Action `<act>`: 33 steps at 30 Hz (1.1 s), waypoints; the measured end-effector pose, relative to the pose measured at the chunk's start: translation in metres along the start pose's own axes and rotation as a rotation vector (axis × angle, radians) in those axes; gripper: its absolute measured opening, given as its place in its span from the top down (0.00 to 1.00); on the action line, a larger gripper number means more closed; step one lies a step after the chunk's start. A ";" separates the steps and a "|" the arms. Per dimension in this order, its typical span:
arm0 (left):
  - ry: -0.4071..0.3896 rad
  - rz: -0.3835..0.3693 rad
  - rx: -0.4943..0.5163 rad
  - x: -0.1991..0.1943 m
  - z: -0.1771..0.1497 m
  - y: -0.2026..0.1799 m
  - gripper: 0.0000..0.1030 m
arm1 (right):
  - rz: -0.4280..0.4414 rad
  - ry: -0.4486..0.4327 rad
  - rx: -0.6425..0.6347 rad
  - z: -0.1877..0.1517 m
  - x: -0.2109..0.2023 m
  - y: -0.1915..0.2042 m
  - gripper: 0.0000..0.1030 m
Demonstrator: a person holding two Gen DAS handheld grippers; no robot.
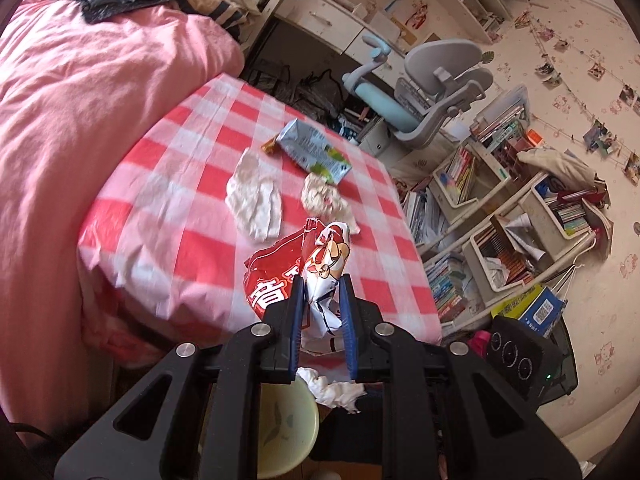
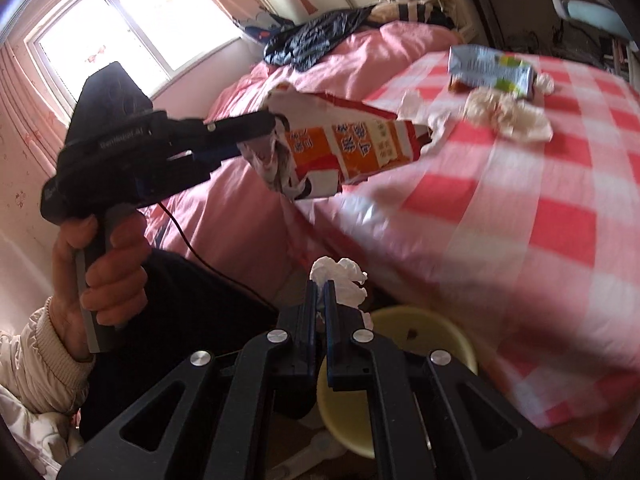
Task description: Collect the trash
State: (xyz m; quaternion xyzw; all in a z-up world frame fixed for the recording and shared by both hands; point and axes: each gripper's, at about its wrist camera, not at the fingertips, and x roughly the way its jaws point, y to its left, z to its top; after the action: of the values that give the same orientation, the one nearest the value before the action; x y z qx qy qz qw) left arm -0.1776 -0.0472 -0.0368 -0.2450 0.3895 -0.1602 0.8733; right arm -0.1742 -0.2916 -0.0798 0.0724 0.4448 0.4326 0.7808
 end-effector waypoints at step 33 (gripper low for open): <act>0.009 0.126 -0.153 -0.006 -0.024 0.031 0.37 | -0.174 -0.094 0.156 -0.019 -0.020 -0.029 0.32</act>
State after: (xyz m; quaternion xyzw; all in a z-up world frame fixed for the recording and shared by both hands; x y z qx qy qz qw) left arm -0.1968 -0.0262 -0.0640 -0.2852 0.4190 -0.0756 0.8587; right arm -0.1749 -0.3297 -0.0927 0.1141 0.4447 0.3233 0.8275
